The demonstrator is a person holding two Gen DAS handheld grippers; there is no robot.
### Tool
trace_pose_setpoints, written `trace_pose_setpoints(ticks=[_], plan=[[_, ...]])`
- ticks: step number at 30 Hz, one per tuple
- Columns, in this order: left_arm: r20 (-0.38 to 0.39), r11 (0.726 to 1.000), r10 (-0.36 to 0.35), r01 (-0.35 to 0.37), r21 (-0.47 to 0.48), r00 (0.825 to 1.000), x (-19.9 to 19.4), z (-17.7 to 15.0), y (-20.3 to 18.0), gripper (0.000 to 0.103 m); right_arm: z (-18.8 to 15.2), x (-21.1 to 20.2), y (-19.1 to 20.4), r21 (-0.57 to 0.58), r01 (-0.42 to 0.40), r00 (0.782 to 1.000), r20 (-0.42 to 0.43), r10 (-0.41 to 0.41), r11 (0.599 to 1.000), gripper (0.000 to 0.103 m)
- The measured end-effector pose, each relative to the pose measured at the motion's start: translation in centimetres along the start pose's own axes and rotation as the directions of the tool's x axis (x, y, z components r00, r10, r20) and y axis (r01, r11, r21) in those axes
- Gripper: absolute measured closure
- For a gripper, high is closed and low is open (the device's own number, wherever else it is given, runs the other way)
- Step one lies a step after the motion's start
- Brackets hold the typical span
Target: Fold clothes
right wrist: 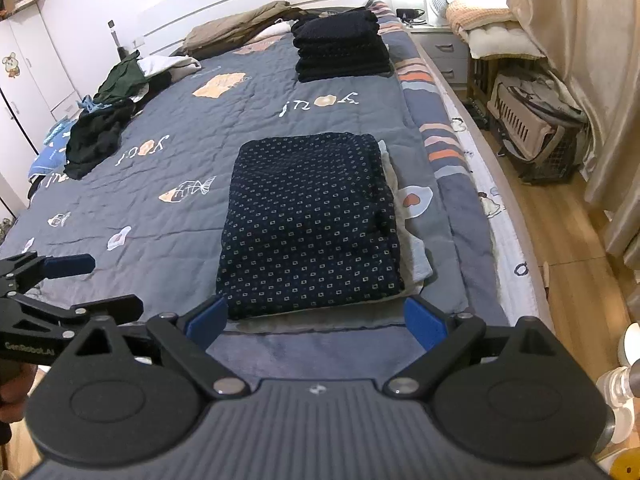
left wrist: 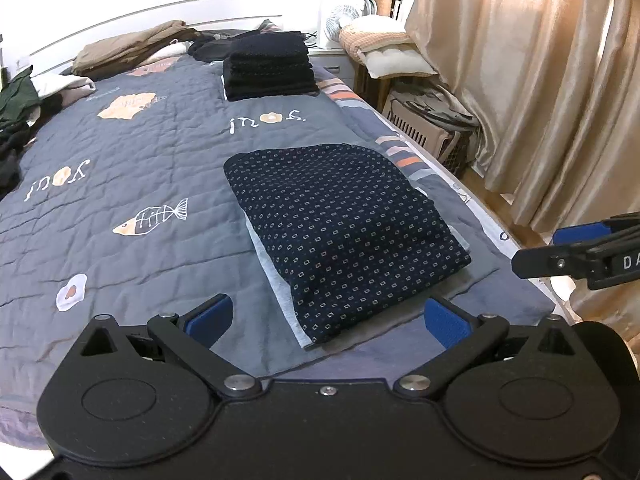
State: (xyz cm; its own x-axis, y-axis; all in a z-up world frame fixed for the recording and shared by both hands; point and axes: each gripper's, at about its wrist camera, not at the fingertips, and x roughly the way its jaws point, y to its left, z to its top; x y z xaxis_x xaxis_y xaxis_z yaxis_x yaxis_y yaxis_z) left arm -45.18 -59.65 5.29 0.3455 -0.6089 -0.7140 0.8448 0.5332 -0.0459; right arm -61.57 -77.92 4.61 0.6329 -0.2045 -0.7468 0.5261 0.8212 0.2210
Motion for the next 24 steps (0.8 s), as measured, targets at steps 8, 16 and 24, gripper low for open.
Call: trace_pose_setpoints(ticks=[8,16,24], plan=[[0.005,1.0,0.021,-0.021,-0.002,1.0,-0.39,-0.09,-0.74,0.0,-0.12,-0.05,-0.1,-0.001,0.003,1.0,-0.009,-0.003,1.0,0.008],[0.006,1.0,0.009,-0.009,-0.001,1.0,-0.42,-0.25,-0.68,0.0,0.06,-0.27,0.3,-0.017,0.001,1.0,-0.009,-0.001,1.0,0.008],[0.007,1.0,0.004,-0.004,-0.006,1.0,-0.32,-0.46,-0.59,0.0,0.21,-0.23,0.34,-0.02,0.001,1.0,-0.014,-0.002,1.0,0.008]])
